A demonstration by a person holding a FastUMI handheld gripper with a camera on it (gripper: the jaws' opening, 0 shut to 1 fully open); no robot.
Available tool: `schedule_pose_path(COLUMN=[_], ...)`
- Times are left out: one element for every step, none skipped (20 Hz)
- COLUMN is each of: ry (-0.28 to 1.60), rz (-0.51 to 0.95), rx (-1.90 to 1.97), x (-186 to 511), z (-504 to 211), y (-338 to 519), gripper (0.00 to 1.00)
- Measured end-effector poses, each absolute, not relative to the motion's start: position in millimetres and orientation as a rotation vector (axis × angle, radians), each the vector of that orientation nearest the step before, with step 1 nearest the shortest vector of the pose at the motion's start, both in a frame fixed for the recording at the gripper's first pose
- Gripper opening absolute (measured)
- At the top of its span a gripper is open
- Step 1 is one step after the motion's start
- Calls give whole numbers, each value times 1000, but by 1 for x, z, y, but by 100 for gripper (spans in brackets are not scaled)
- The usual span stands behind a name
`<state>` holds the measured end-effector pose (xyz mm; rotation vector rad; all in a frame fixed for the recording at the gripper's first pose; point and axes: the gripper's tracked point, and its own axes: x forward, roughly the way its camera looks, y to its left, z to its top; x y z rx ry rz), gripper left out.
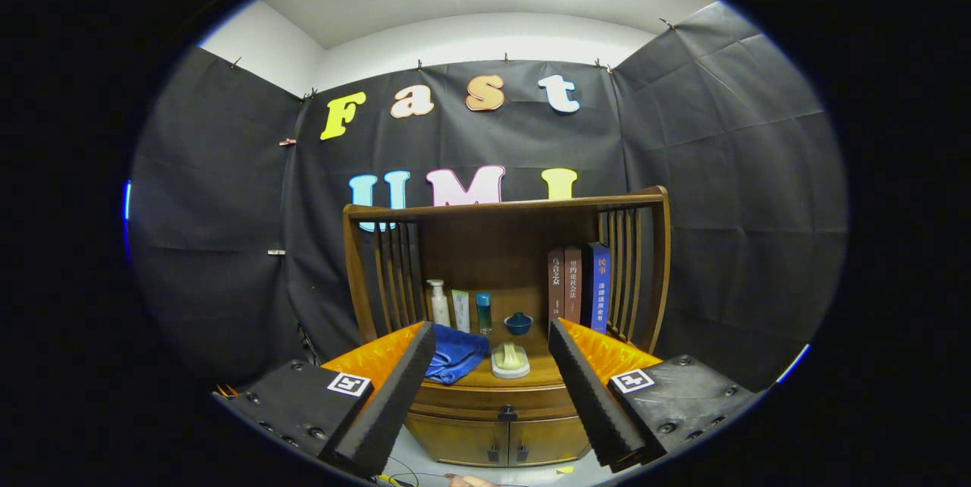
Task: Pull open the drawer, take out the items inside it, and place them on the countertop above the cabinet.
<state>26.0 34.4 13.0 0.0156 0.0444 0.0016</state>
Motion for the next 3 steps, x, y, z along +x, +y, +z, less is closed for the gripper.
schedule_pose_path(ry=[41, 39, 41], rz=[4, 4, 3], rx=[19, 21, 21], x=[25, 25, 25], z=[15, 15, 14], y=[35, 34, 33], gripper=[99, 99, 99])
